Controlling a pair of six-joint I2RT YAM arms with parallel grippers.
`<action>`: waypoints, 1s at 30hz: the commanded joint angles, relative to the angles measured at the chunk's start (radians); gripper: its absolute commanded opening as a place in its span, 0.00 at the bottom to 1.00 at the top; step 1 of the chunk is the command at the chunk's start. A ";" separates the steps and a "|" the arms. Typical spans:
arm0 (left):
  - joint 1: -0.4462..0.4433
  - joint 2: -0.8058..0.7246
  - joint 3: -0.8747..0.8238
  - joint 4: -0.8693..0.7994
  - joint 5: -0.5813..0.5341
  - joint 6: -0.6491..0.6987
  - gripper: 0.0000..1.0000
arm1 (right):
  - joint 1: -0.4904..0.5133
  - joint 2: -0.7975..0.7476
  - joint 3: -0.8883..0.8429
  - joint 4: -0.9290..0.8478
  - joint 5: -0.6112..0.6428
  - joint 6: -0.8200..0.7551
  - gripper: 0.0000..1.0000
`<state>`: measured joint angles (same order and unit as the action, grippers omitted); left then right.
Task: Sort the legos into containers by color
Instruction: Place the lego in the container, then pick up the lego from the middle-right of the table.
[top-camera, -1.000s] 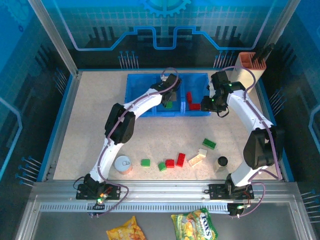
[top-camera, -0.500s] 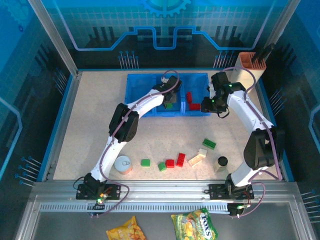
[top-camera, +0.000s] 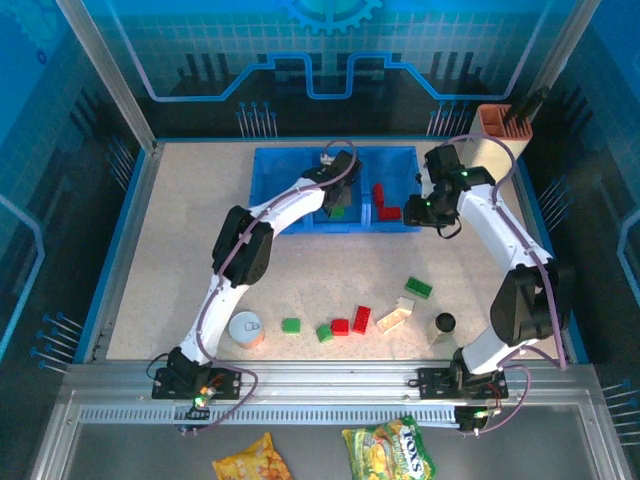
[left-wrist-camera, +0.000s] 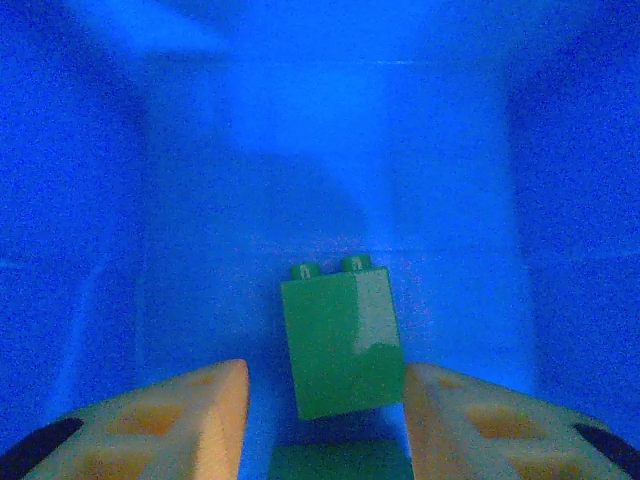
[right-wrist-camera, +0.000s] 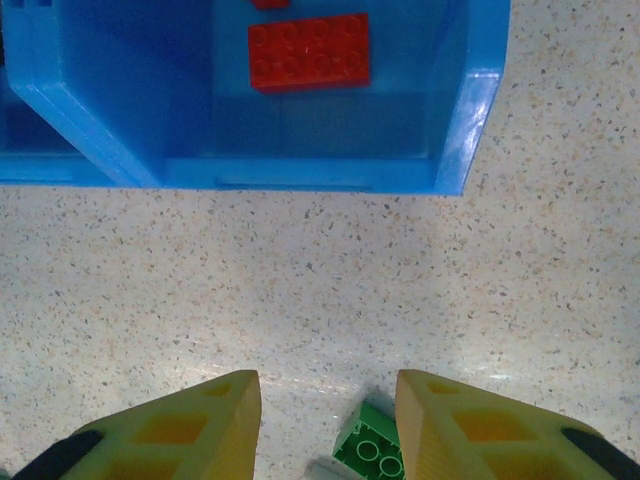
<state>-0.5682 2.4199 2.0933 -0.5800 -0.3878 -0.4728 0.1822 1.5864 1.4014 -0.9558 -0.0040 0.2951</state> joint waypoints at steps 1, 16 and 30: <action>0.003 -0.097 -0.026 -0.005 0.040 0.005 0.46 | -0.002 -0.029 -0.028 -0.039 -0.007 0.011 0.41; 0.011 -0.315 -0.179 -0.121 0.190 0.102 0.47 | 0.022 -0.060 -0.226 0.008 0.017 0.149 0.49; 0.062 -0.629 -0.481 -0.151 0.283 0.223 0.56 | 0.023 -0.096 -0.408 0.097 0.084 0.401 0.79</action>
<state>-0.5243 1.8606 1.6611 -0.6975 -0.1486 -0.3016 0.1955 1.5303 1.0164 -0.8719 0.0353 0.6071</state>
